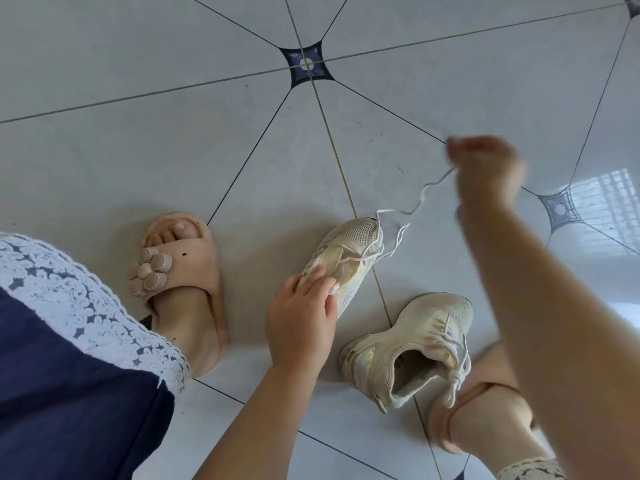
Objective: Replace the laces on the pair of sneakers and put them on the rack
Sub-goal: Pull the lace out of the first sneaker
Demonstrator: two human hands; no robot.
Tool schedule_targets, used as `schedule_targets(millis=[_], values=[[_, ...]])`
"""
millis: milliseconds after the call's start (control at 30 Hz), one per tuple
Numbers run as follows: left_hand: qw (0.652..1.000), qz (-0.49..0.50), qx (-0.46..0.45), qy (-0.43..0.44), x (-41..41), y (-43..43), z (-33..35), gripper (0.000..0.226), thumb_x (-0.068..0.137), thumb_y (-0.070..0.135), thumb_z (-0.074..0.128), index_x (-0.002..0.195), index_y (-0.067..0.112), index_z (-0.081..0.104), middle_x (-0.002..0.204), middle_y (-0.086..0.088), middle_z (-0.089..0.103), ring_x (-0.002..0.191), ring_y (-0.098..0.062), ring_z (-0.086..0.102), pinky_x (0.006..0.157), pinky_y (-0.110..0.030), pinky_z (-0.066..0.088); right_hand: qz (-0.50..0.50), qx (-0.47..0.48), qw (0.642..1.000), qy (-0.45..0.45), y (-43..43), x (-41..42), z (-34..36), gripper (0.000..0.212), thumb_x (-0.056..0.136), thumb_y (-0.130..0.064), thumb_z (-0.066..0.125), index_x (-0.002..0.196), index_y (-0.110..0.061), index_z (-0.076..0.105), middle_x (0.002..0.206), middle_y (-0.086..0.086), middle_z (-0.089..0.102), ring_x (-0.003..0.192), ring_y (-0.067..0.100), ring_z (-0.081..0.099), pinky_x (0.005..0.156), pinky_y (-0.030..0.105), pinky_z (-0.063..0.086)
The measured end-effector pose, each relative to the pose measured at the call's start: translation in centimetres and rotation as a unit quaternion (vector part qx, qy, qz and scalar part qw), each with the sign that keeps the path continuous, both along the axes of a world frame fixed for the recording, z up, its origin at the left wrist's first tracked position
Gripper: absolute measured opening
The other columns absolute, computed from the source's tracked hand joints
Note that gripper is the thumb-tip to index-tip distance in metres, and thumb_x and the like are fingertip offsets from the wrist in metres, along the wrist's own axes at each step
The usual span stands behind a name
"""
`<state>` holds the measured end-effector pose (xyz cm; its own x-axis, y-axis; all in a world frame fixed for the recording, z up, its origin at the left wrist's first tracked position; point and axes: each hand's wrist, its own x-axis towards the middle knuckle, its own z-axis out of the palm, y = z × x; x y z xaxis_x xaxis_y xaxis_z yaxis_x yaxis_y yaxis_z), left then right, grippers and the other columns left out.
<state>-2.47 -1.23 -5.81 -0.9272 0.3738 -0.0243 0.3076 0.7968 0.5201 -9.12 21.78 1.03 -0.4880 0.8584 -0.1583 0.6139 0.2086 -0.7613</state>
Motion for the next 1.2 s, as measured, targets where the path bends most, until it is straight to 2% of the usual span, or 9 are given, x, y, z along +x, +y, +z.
schedule_targets(millis=[67, 133, 200, 267, 333, 500, 700, 1000, 1200], values=[[1.0, 0.002, 0.003, -0.007, 0.0, 0.0, 0.0, 0.018, 0.062, 0.013, 0.079, 0.077, 0.019, 0.071, 0.098, 0.008, 0.072, 0.075, -0.021, 0.064, 0.055, -0.022, 0.047, 0.009, 0.018, 1.0, 0.024, 2.5, -0.5, 2.1, 0.003, 0.074, -0.023, 0.068, 0.074, -0.02, 0.068, 0.051, -0.02, 0.059, 0.048, -0.008, 0.048, 0.052, 0.011, 0.037], [1.0, 0.006, 0.003, -0.009, 0.0, 0.1, 0.1, 0.019, 0.061, 0.012, 0.08, 0.077, 0.019, 0.071, 0.097, 0.008, 0.072, 0.076, -0.021, 0.064, 0.055, -0.022, 0.047, 0.083, 0.012, 0.996, 0.025, 2.2, -0.7, 2.9, 0.008, 0.073, -0.024, 0.069, 0.067, -0.028, 0.065, 0.047, -0.024, 0.055, 0.047, -0.01, 0.048, 0.053, 0.008, 0.037], [1.0, 0.008, 0.002, -0.01, 0.0, 0.2, 0.1, 0.019, 0.061, 0.012, 0.08, 0.077, 0.019, 0.072, 0.096, 0.007, 0.072, 0.076, -0.022, 0.064, 0.055, -0.023, 0.048, 0.137, -0.01, 0.99, 0.018, 1.0, -0.6, 2.2, 0.006, 0.076, -0.025, 0.07, 0.078, -0.031, 0.068, 0.058, -0.024, 0.059, 0.055, -0.011, 0.052, 0.06, 0.008, 0.04], [1.0, 0.007, 0.001, -0.012, 0.0, 0.3, 0.1, 0.018, 0.063, 0.011, 0.079, 0.078, 0.018, 0.072, 0.097, 0.006, 0.072, 0.077, -0.023, 0.065, 0.055, -0.024, 0.048, 0.159, -0.041, 0.986, -0.005, -0.4, 0.0, 0.6, 0.024, 0.079, -0.021, 0.07, 0.103, -0.024, 0.069, 0.081, -0.018, 0.064, 0.071, -0.008, 0.056, 0.073, 0.011, 0.043], [1.0, 0.013, -0.004, -0.017, 0.0, 0.3, 0.1, 0.018, 0.064, 0.011, 0.078, 0.079, 0.018, 0.072, 0.098, 0.006, 0.072, 0.078, -0.024, 0.064, 0.054, -0.026, 0.049, 0.19, -0.053, 0.977, -0.085, -2.0, 1.2, -1.3, 0.03, 0.08, -0.017, 0.069, 0.11, -0.019, 0.067, 0.093, -0.006, 0.065, 0.083, 0.004, 0.058, 0.079, 0.019, 0.042], [1.0, 0.008, 0.001, -0.024, 0.1, 0.2, 0.2, 0.018, 0.066, 0.011, 0.076, 0.081, 0.019, 0.071, 0.098, 0.007, 0.072, 0.079, -0.025, 0.064, 0.054, -0.027, 0.049, 0.26, -0.05, 0.913, -0.309, -5.4, 6.4, -5.9, 0.01, 0.082, -0.012, 0.061, 0.078, -0.005, 0.067, 0.081, 0.01, 0.067, 0.08, 0.028, 0.062, 0.065, 0.032, 0.047], [1.0, 0.003, 0.015, -0.025, 0.1, 0.2, 0.2, 0.021, 0.065, 0.012, 0.078, 0.083, 0.02, 0.072, 0.101, 0.008, 0.071, 0.081, -0.024, 0.064, 0.058, -0.026, 0.048, 0.181, -0.12, 0.954, -0.208, -7.3, 8.5, -7.6, 0.007, 0.083, -0.019, 0.064, 0.077, -0.021, 0.062, 0.069, -0.016, 0.057, 0.067, 0.005, 0.053, 0.057, 0.015, 0.039], [1.0, -0.012, 0.024, -0.005, 0.1, 0.1, 0.1, 0.021, 0.064, 0.009, 0.079, 0.082, 0.017, 0.072, 0.099, 0.005, 0.071, 0.08, -0.024, 0.064, 0.064, -0.026, 0.05, 0.122, -0.089, 0.98, -0.131, -8.9, 8.7, -7.6, 0.008, 0.083, -0.027, 0.066, 0.079, -0.027, 0.06, 0.085, -0.01, 0.065, 0.077, 0.008, 0.059, 0.058, 0.01, 0.034], [1.0, -0.005, 0.008, -0.015, 0.1, 0.0, 0.2, 0.018, 0.063, 0.012, 0.08, 0.077, 0.017, 0.07, 0.1, 0.005, 0.071, 0.078, -0.023, 0.063, 0.062, -0.024, 0.048, 0.241, -0.047, 0.952, -0.186, -8.5, 7.9, -7.4, 0.01, 0.085, -0.025, 0.061, 0.076, -0.027, 0.059, 0.089, -0.005, 0.058, 0.075, 0.011, 0.053, 0.063, 0.025, 0.04]])
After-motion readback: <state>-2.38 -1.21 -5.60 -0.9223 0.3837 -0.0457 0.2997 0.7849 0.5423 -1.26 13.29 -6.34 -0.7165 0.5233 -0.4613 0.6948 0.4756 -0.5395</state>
